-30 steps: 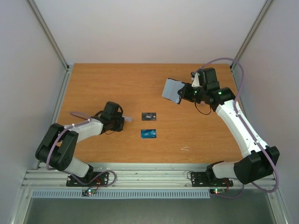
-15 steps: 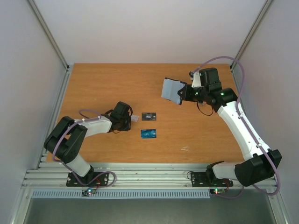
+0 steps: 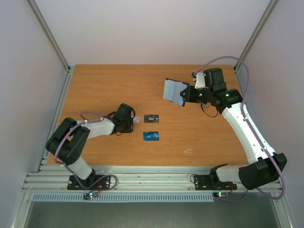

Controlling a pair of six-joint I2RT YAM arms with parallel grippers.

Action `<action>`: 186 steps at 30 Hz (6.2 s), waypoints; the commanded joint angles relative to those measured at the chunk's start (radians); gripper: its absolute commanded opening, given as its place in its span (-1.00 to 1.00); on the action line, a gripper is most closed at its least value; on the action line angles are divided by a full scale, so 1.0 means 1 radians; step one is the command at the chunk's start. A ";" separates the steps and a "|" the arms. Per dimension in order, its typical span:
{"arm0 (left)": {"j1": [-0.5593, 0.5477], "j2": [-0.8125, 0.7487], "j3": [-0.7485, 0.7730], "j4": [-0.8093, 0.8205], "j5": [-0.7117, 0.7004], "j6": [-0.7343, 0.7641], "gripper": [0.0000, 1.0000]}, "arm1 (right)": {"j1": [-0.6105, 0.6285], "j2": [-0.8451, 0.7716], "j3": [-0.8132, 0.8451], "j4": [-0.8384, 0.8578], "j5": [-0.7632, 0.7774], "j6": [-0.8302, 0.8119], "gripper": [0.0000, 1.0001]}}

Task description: Take the credit cards out of the card holder

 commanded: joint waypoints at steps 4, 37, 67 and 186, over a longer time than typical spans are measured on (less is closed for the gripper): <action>0.033 0.040 -0.051 -0.205 -0.046 -0.058 -1.00 | -0.006 0.005 0.046 0.007 -0.040 -0.027 -0.97; 0.014 -0.139 -0.114 -0.201 0.014 0.163 -0.45 | -0.006 -0.031 0.074 -0.025 -0.076 -0.052 -0.97; 0.119 0.250 0.388 0.028 0.172 1.708 -0.22 | -0.006 0.001 0.152 -0.120 -0.130 -0.282 -0.98; 0.157 -0.485 0.147 0.119 1.092 2.142 0.99 | 0.004 -0.091 0.139 -0.085 -0.541 -0.316 -0.97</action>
